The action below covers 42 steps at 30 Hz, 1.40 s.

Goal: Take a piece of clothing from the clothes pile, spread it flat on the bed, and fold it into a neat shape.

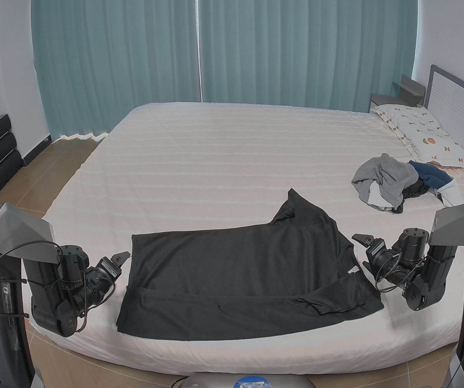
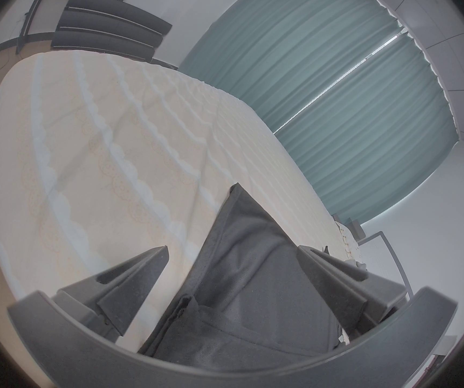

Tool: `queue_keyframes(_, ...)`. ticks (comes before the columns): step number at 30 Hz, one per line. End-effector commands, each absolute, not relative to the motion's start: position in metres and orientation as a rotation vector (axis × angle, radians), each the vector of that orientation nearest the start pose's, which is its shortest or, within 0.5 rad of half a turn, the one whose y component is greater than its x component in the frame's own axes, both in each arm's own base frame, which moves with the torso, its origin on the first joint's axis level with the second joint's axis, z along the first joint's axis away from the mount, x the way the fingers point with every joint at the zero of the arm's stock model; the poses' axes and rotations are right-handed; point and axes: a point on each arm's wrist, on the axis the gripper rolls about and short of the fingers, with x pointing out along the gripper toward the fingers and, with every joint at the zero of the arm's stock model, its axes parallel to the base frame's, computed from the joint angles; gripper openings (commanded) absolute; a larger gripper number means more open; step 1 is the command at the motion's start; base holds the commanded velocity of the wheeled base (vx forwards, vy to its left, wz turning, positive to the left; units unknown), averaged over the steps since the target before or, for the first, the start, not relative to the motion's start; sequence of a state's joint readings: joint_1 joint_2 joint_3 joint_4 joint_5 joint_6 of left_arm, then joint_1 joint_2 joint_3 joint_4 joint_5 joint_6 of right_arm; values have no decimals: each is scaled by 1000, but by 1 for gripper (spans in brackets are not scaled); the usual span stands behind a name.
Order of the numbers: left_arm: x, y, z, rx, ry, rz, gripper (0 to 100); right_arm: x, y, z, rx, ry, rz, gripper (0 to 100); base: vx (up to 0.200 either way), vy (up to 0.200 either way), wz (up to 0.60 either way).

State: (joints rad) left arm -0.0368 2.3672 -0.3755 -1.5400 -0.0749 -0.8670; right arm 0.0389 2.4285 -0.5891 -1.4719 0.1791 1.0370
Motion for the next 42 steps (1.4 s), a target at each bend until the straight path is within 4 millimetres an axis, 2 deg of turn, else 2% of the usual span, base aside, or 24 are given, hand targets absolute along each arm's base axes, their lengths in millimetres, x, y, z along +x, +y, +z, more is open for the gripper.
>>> queue_keyframes(1, 302, -14, -25, -859, 478, 91, 100, 348, 18, -29, 1046, 448, 6, 100, 0, -200, 0)
queue_keyframes(11, 304, -19, -25, -855, 479, 74, 100, 348, 18, -30, 1044, 450, 5, 100, 0, -200, 0)
queue_keyframes(29, 307, -24, -22, -848, 461, 60, 100, 348, 20, -31, 1043, 453, 7, 100, 0, 0, 0)
queue_keyframes(35, 323, -24, -8, -848, 384, 28, 100, 344, 21, -36, 1038, 436, 19, 100, 0, 0, 0)
queue_keyframes(42, 358, -20, 0, -759, 365, 21, 100, 341, 22, -37, 1035, 433, 22, 100, 0, 0, 0)
